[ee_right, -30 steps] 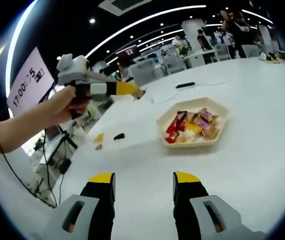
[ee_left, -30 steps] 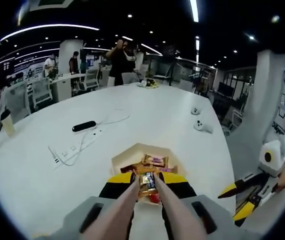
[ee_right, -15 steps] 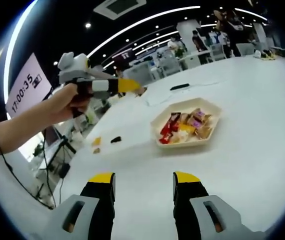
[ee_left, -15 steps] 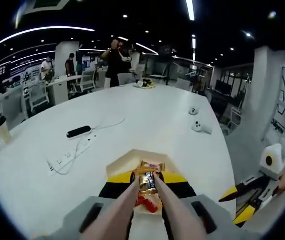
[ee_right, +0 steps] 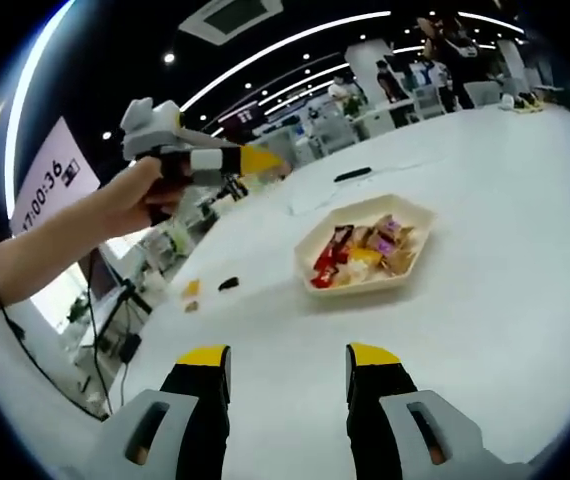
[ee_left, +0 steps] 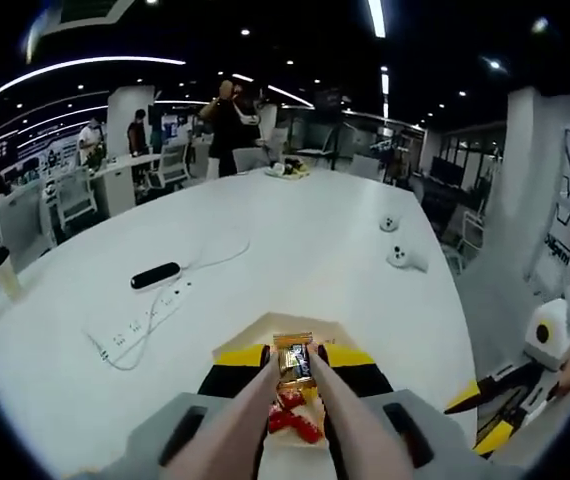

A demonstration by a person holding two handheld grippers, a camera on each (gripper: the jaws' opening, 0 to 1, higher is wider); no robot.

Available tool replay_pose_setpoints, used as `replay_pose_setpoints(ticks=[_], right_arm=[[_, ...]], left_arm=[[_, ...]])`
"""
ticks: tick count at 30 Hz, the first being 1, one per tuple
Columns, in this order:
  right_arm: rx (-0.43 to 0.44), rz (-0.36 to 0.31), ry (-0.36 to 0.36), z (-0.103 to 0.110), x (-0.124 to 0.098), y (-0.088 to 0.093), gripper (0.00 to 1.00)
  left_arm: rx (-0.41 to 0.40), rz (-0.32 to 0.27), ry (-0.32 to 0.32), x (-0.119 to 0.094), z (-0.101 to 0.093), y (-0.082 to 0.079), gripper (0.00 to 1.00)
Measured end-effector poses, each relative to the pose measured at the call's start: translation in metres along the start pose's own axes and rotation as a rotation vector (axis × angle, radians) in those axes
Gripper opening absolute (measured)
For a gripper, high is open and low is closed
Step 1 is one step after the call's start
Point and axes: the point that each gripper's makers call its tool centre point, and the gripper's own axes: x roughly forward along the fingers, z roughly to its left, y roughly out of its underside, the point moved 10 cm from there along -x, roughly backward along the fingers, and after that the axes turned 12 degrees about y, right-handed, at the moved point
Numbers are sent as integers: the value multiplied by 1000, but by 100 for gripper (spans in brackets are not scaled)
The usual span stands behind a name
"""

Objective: Place the target food into the container with the food tongs after gripping and lifting it, then release it inside without dropping or visibly crushing the food.

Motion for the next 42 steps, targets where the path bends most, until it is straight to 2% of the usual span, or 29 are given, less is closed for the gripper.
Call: replay_pose_setpoints(ticks=[9,15,24,34,42], right_arm=[[16,-6,5,-3,0,0,46],[19,-3,0,-3,1,1,46],[19,-2,-12,-1,3,0,46],[1,7,-25,4,2,0,46],[-14,27,-40,12,5,3,46]], left_arm=[[-37,-57,13,5,2,-12,22],[-54,-74,-4,-4,6,-14,23],[-69,-72,-28,-14,9,-7,24],[-67,-91,-14,-25,6,-4,25],[-70,-94,-25,-43,10,11,25]])
